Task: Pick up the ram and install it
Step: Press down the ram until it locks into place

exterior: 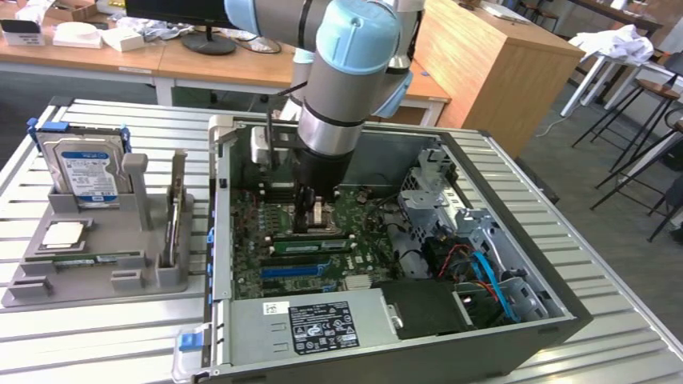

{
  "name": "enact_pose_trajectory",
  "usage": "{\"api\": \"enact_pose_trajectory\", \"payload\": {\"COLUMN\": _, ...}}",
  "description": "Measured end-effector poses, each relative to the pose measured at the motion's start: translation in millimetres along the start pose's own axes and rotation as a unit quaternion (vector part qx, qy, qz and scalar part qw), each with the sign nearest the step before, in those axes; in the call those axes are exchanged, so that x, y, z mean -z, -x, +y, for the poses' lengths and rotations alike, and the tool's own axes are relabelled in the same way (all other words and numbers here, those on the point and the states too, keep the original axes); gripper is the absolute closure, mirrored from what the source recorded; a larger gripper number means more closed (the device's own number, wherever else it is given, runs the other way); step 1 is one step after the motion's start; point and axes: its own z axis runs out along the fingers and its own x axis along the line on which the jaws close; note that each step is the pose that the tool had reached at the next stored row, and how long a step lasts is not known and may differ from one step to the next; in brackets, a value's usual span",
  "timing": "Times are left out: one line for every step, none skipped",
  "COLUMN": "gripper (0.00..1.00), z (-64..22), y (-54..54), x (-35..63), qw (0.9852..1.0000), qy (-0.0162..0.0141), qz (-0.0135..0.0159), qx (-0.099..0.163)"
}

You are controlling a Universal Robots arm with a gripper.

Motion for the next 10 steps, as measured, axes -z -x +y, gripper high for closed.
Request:
{"api": "enact_pose_trajectory", "payload": {"gripper": 0.90, "z": 0.1, "y": 0.1, "x": 2.7, "qw": 1.0000, "qy": 0.0000, "qz": 0.0001, "qx": 0.000}}
{"api": "enact_pose_trajectory", "payload": {"gripper": 0.90, "z": 0.2, "y": 0.3, "x": 5.6, "qw": 1.0000, "qy": 0.0000, "qz": 0.0002, "qx": 0.000}}
{"api": "enact_pose_trajectory", "payload": {"gripper": 0.90, "z": 0.3, "y": 0.4, "x": 8.2, "qw": 1.0000, "qy": 0.0000, "qz": 0.0002, "qx": 0.000}}
{"api": "enact_pose_trajectory", "payload": {"gripper": 0.90, "z": 0.4, "y": 0.6, "x": 10.8, "qw": 1.0000, "qy": 0.0000, "qz": 0.0003, "qx": 0.000}}
{"api": "enact_pose_trajectory", "payload": {"gripper": 0.90, "z": 0.5, "y": 0.7, "x": 13.4, "qw": 1.0000, "qy": 0.0000, "qz": 0.0003, "qx": 0.000}}
{"api": "enact_pose_trajectory", "payload": {"gripper": 0.90, "z": 0.6, "y": 0.8, "x": 15.9, "qw": 1.0000, "qy": 0.0000, "qz": 0.0003, "qx": 0.000}}
{"api": "enact_pose_trajectory", "payload": {"gripper": 0.90, "z": 0.7, "y": 1.0, "x": 18.2, "qw": 1.0000, "qy": 0.0000, "qz": 0.0004, "qx": 0.000}}
{"api": "enact_pose_trajectory", "payload": {"gripper": 0.90, "z": 0.8, "y": 1.1, "x": 20.6, "qw": 1.0000, "qy": 0.0000, "qz": 0.0005, "qx": 0.000}}
{"api": "enact_pose_trajectory", "payload": {"gripper": 0.90, "z": 0.9, "y": 1.2, "x": 22.8, "qw": 1.0000, "qy": 0.0000, "qz": 0.0005, "qx": 0.000}}
{"api": "enact_pose_trajectory", "payload": {"gripper": 0.90, "z": 1.0, "y": 1.3, "x": 24.9, "qw": 1.0000, "qy": 0.0000, "qz": 0.0006, "qx": 0.000}}
